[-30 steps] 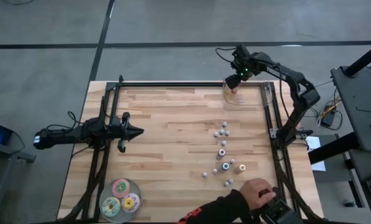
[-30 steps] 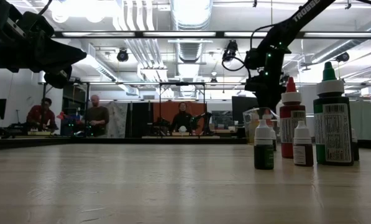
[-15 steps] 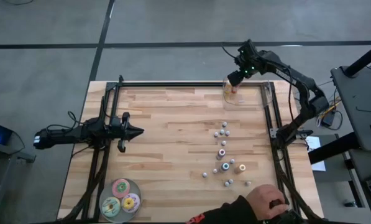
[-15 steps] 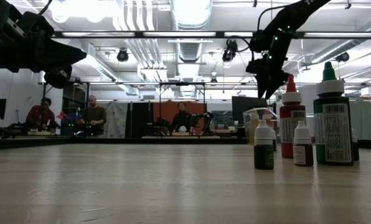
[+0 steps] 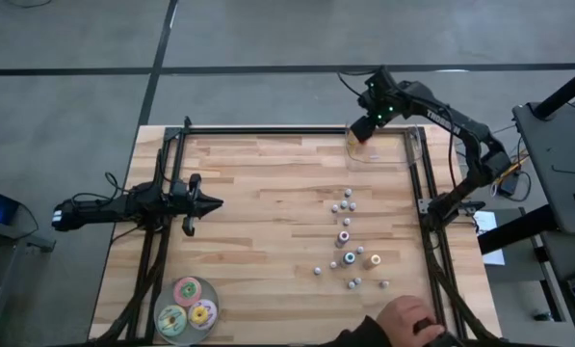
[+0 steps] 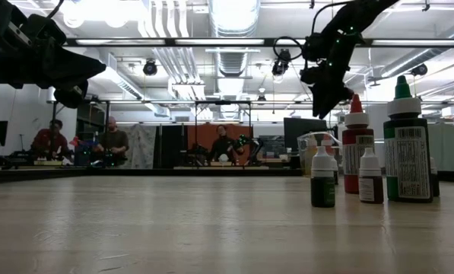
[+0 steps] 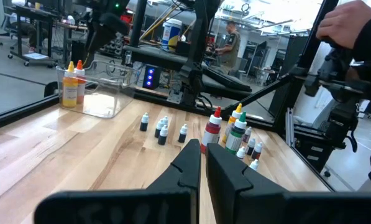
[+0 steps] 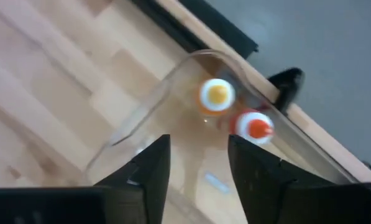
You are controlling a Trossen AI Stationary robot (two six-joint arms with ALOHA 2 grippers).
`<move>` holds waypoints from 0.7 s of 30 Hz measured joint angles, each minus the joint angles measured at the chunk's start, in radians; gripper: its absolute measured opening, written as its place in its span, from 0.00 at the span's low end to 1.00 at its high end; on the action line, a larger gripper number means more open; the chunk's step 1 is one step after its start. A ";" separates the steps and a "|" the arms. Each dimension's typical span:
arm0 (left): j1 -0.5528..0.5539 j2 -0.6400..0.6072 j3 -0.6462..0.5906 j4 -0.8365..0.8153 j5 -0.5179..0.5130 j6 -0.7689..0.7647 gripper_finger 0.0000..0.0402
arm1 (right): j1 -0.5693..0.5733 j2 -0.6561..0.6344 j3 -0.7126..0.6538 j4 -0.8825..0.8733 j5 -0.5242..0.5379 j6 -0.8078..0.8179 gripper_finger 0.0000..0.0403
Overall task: Pick & Place food coloring
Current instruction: Put the big yellow food coloring bottle into the bin
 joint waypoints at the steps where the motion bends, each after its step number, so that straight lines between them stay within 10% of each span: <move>1: 0.000 0.000 0.000 0.000 0.000 0.000 0.00 | 0.007 0.000 0.000 0.000 -0.005 -0.009 0.33; 13: 0.000 0.000 0.000 0.000 0.000 0.000 0.00 | 0.075 -0.051 0.000 0.000 -0.102 -0.110 0.04; 21: 0.000 0.000 0.000 0.000 0.000 0.000 0.00 | 0.113 -0.173 0.000 -0.003 -0.135 -0.138 0.02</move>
